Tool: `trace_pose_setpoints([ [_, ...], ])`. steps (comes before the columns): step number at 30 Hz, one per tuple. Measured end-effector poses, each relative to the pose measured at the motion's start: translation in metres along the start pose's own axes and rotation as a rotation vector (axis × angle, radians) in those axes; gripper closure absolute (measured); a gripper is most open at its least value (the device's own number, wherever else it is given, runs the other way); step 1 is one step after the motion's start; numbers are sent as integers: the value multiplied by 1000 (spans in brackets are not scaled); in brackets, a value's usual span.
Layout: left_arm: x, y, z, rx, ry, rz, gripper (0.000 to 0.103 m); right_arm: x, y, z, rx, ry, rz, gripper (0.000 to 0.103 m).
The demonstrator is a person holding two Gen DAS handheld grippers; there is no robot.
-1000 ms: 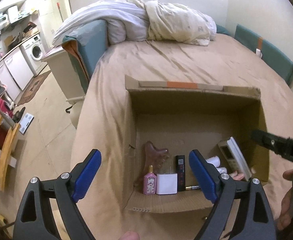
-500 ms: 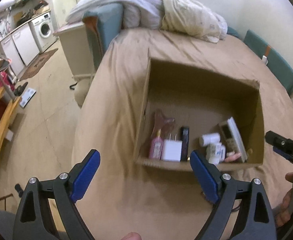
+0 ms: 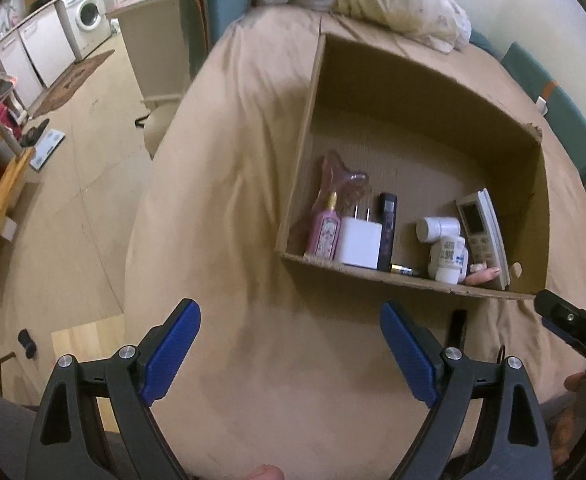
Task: Organize rigid objects
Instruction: 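Open both tools and withdraw them toward the remaining items, then grasp the AA battery with the left tool while the right tool grasps the black flashlight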
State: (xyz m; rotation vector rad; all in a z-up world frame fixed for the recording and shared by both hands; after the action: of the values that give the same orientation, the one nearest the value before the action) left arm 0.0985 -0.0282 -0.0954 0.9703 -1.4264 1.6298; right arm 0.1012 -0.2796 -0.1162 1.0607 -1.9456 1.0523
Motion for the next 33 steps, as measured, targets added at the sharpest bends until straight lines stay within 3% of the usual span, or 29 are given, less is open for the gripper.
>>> trace_pose_setpoints([
  [4, -6, 3, 2, -7, -15, -38, 13, -21, 8, 9, -32, 17, -86, 1],
  [6, -9, 6, 4, -15, -11, -63, 13, -32, 11, 8, -38, 17, -133, 28],
  [7, -11, 8, 5, -21, -9, -75, 13, -40, 15, 8, -42, 10, -170, 35],
  [9, -14, 12, 9, -38, -12, -92, 13, -53, 23, 6, -36, 13, -225, 58],
  [16, -21, 19, 23, -99, -13, -121, 13, -89, 46, -7, 65, 101, -343, 64],
  [19, -25, 23, 30, -140, -18, -130, 13, -92, 50, -8, 74, 122, -340, 68],
  [21, -31, 29, 37, -187, -18, -157, 13, -89, 50, -10, 92, 120, -332, 79],
  [23, -38, 35, 48, -241, -11, -183, 13, -84, 51, -11, 112, 141, -312, 81],
  [28, -53, 49, 99, -523, -7, -196, 13, -66, 46, 7, 108, 202, -259, 82],
  [33, -68, 76, 151, -789, 54, -263, 13, -56, 45, 27, 46, 200, -243, 82],
])
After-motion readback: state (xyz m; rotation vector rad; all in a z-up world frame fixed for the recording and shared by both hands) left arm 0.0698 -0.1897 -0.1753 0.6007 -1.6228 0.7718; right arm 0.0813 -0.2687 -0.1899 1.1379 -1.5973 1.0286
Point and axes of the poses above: each gripper's, at about its wrist camera, not at the fingertips, and x roughly against the way its jaws point, z to its right, y to its underside, the point moved 5 cm from there along -x, roughly the way its jaws point, and after that the axes turned 2 degrees about z, right-handed, at the moved point
